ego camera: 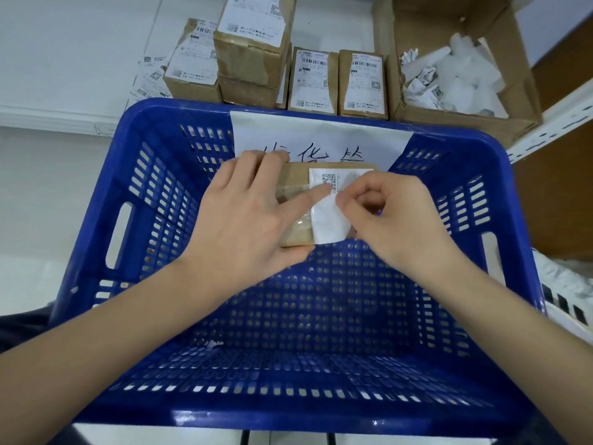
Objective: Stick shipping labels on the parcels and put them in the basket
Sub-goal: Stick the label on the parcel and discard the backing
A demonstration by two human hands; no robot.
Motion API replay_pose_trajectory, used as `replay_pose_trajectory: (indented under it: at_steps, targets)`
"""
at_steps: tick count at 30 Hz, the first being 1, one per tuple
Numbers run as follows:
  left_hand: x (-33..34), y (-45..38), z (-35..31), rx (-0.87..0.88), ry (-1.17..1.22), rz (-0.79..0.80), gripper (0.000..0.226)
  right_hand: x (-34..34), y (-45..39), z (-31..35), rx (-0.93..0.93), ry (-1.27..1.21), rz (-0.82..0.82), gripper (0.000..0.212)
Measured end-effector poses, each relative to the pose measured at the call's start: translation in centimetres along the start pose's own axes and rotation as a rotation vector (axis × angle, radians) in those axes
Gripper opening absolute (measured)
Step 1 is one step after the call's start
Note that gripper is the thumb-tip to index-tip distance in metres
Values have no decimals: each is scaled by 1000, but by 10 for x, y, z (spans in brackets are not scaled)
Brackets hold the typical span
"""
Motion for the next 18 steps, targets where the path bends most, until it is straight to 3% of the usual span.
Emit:
replay_pose_trajectory:
  at_steps: [9, 11, 15, 18]
  targets:
    - [6, 1, -3, 10, 4, 24, 59, 3, 11, 24, -304, 337, -133, 17]
    - [6, 1, 0, -3, 4, 23, 59, 7, 8, 20, -251, 248, -57, 15]
    - [3, -1, 3, -8, -19, 8, 53, 20, 6, 6, 39, -201, 194, 23]
    - [2, -2, 9, -29, -12, 13, 48, 23, 8, 6, 51, -218, 222, 23]
Point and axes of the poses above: each hand's wrist, its own y-axis away from the middle knuckle, its own x-axis out of the palm, z = x × y, the point moved 9 cm from there along -y, towards the middle knuckle, and after that the axes turned 4 degrees about z, right-handed, at the moved point
